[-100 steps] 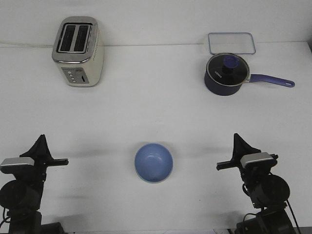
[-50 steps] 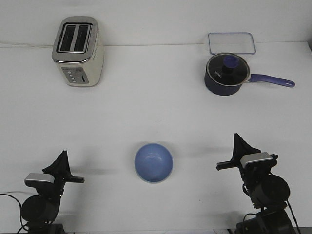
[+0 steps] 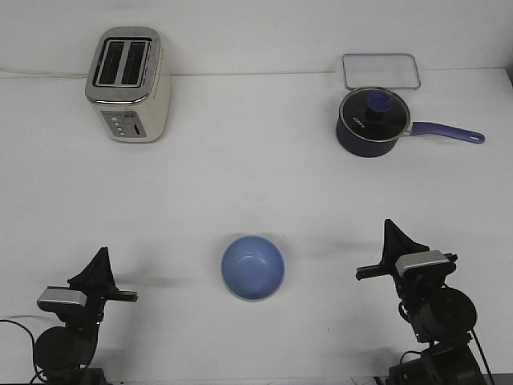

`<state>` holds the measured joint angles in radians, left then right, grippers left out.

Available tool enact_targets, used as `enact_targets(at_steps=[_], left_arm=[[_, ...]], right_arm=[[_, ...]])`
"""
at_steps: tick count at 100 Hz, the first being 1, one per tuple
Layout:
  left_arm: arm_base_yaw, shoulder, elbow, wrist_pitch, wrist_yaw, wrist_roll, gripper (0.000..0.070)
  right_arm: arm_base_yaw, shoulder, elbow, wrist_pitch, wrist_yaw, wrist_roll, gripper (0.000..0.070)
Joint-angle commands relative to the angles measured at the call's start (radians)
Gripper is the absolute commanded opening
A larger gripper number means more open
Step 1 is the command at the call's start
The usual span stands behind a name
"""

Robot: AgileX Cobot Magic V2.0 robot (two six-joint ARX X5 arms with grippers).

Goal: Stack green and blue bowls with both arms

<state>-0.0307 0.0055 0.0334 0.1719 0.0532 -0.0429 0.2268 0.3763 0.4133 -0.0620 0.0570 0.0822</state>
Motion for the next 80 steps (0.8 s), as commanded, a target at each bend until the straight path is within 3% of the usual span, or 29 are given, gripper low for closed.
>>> enact_targets(at_steps=[1, 50, 64, 80], left_arm=[[-0.001, 0.0, -0.019, 0.01, -0.001, -0.003, 0.0012], [-0.001, -0.001, -0.019, 0.01, -0.001, -0.002, 0.0012], [-0.001, -0.001, -0.019, 0.01, -0.001, -0.002, 0.0012], [-0.001, -0.001, -0.019, 0.01, -0.001, -0.003, 0.0012]], right_arm=[[0.002, 0.003, 0.002, 0.013, 0.003, -0.005, 0.0], [0.002, 0.002, 0.0, 0.013, 0.004, -0.014, 0.0], [-0.029, -0.047, -0.023, 0.01, 0.015, -0.118, 0.0], [-0.107, -0.201, -0.17, 0.01, 0.008, -0.25, 0.0]])
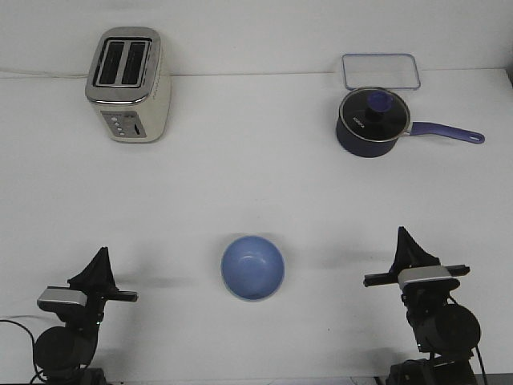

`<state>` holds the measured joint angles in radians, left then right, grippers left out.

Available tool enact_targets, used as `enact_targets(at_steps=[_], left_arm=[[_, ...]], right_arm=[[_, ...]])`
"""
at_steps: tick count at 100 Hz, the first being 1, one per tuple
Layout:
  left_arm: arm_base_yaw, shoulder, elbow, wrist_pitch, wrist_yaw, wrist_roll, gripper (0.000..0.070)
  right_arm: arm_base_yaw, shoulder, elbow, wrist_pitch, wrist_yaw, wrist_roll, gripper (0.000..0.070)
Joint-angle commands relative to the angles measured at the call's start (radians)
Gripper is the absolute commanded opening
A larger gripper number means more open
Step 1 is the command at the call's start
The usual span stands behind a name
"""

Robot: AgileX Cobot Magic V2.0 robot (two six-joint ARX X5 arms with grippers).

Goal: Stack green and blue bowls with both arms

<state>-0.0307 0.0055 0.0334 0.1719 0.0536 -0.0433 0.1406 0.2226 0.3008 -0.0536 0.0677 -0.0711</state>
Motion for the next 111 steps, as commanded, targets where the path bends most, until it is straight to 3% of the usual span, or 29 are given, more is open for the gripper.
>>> enact_targets(at_steps=[1, 21, 111], left_arm=[[-0.001, -0.001, -0.019, 0.01, -0.002, -0.002, 0.0012], [-0.001, -0.001, -0.019, 0.01, -0.002, -0.002, 0.0012], [-0.001, -0.001, -0.019, 0.01, -0.002, -0.002, 0.0012]], right_arm=[[-0.026, -0.059, -0.069, 0.002, -0.005, -0.102, 0.0], [-0.093, -0.222, -0.234, 0.011, -0.053, -0.215, 0.0], [-0.101, -0.222, -0.288, 0.068, -0.048, -0.214, 0.0]])
